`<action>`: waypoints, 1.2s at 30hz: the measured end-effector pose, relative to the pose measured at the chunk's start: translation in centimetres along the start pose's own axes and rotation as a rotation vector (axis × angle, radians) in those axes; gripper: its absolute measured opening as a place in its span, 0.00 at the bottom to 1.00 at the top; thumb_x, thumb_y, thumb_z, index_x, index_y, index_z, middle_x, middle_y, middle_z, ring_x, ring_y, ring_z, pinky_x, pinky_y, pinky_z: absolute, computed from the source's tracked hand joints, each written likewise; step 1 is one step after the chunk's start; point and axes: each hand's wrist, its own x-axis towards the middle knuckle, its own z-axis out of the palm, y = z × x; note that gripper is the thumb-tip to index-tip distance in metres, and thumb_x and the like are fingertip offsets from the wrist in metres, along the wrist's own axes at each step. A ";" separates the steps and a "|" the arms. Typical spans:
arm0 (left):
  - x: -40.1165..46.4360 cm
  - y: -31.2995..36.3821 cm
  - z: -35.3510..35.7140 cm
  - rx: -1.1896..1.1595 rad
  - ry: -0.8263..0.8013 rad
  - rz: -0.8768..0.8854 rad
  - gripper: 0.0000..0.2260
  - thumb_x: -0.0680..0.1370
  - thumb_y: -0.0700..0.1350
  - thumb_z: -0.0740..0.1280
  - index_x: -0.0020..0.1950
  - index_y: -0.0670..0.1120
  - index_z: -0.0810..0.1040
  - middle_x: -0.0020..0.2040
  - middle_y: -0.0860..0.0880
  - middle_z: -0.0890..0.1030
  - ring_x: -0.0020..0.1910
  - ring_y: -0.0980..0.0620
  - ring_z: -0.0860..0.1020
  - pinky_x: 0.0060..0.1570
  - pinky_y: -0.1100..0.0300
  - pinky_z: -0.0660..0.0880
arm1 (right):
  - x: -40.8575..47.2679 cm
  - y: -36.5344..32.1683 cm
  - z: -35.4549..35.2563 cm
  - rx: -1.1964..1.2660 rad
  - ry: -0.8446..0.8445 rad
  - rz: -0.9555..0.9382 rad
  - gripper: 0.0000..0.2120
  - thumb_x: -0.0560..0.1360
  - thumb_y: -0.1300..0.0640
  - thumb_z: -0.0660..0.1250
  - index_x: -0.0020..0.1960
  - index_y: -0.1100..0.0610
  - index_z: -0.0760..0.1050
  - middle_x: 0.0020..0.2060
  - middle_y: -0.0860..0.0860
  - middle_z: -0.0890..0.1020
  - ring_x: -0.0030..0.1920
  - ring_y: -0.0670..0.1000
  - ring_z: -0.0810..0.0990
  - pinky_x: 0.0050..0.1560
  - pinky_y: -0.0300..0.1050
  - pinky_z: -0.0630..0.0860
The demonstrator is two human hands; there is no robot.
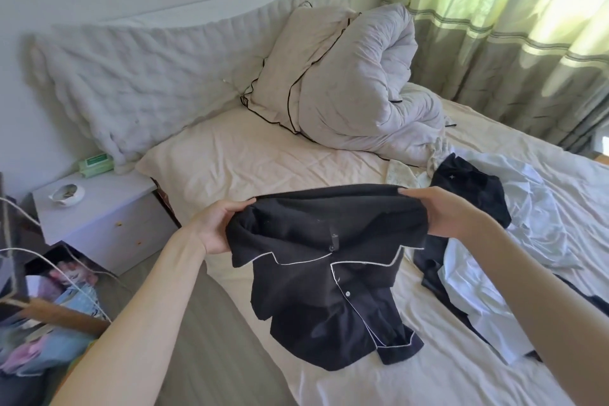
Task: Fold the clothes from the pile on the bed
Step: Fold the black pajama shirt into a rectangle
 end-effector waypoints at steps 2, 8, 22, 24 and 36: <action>-0.1 0.3 -0.2 0.110 0.048 -0.031 0.07 0.69 0.46 0.70 0.36 0.43 0.85 0.40 0.46 0.84 0.38 0.49 0.84 0.34 0.58 0.79 | -0.1 -0.2 -0.2 -0.111 0.027 0.004 0.14 0.66 0.53 0.70 0.49 0.60 0.80 0.42 0.56 0.84 0.39 0.53 0.84 0.38 0.44 0.80; 0.2 -0.2 -0.3 0.382 0.240 0.157 0.06 0.77 0.50 0.67 0.45 0.48 0.75 0.40 0.50 0.78 0.35 0.55 0.78 0.33 0.63 0.72 | -0.4 0.0 0.4 -0.336 -0.104 -0.137 0.24 0.67 0.53 0.73 0.62 0.46 0.75 0.54 0.53 0.83 0.52 0.53 0.83 0.47 0.43 0.80; -1.5 3.0 2.5 1.771 0.726 0.906 0.17 0.77 0.47 0.66 0.66 0.56 0.75 0.43 0.50 0.73 0.43 0.42 0.79 0.34 0.58 0.65 | -2.3 -4.5 3.8 -1.700 0.416 -0.912 0.10 0.77 0.52 0.65 0.52 0.56 0.82 0.47 0.51 0.80 0.44 0.55 0.78 0.39 0.47 0.72; -2.3 5.6 4.2 1.798 0.796 1.008 0.17 0.76 0.44 0.68 0.65 0.52 0.76 0.45 0.47 0.75 0.41 0.40 0.78 0.34 0.55 0.68 | -2.7 -6.7 4.2 -1.688 0.499 -1.036 0.08 0.75 0.57 0.68 0.48 0.60 0.83 0.52 0.54 0.79 0.50 0.59 0.77 0.47 0.52 0.72; -5.1 15.4 10.5 1.054 0.566 0.879 0.16 0.78 0.33 0.58 0.33 0.47 0.69 0.32 0.51 0.68 0.35 0.51 0.67 0.31 0.62 0.59 | -5.1 -16.5 7.9 -1.831 0.810 -1.039 0.10 0.77 0.62 0.56 0.49 0.63 0.75 0.43 0.56 0.76 0.47 0.60 0.76 0.46 0.52 0.72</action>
